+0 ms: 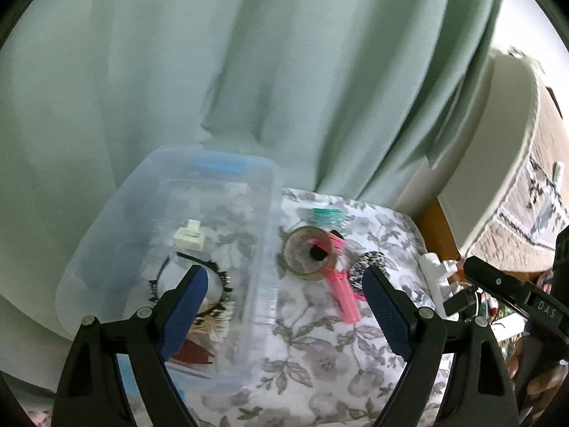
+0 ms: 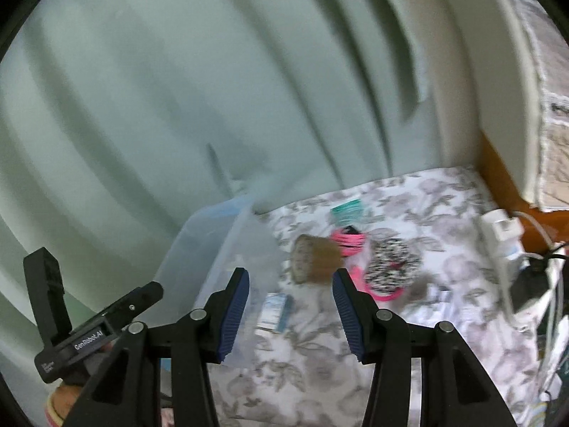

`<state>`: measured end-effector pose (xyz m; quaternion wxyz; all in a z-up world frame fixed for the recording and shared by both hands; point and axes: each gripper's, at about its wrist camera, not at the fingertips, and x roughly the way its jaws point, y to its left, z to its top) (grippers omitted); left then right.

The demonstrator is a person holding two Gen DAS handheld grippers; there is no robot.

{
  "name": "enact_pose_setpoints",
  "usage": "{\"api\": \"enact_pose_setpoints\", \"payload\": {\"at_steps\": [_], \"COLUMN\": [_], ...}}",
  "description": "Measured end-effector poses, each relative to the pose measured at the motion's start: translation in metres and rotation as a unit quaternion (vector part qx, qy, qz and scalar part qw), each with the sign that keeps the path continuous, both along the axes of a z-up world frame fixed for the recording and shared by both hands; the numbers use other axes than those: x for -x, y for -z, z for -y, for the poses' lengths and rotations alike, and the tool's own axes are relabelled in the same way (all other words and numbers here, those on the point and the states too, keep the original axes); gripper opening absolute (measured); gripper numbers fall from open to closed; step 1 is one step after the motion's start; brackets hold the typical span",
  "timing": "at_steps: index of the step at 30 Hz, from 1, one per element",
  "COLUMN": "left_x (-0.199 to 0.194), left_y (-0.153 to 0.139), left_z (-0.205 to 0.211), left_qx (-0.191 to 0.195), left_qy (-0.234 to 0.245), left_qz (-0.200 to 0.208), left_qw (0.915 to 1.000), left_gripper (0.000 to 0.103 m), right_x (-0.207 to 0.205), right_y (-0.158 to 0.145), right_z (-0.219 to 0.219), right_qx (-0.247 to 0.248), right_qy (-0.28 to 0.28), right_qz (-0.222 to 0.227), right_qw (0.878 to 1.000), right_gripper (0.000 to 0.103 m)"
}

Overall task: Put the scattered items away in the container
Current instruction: 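Withdraw both tools and move the right tool toward the crumpled white paper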

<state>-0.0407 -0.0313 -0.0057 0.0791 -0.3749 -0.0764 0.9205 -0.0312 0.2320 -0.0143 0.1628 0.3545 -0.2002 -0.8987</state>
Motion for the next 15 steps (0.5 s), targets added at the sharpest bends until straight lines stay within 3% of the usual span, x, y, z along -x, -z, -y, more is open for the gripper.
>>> {"api": "enact_pose_setpoints", "payload": {"at_steps": [10,15], "left_x": [0.003,0.007], "left_y": [0.013,0.028], "left_z": [-0.043,-0.059], "left_qx": [-0.002,-0.008], "left_qy": [0.045,0.057], "left_qz": [0.010,0.027], "left_qw": [0.9990,0.9980], "left_gripper": [0.099,0.100], "right_x": [-0.008,-0.009], "right_y": [0.023,0.042], "right_z": [-0.062,-0.076], "right_qx": [-0.015,-0.028], "right_qy": [0.072,0.079], "right_qz": [0.028,0.056], "right_qw": [0.997,0.995], "right_gripper": [0.053,0.053]}}
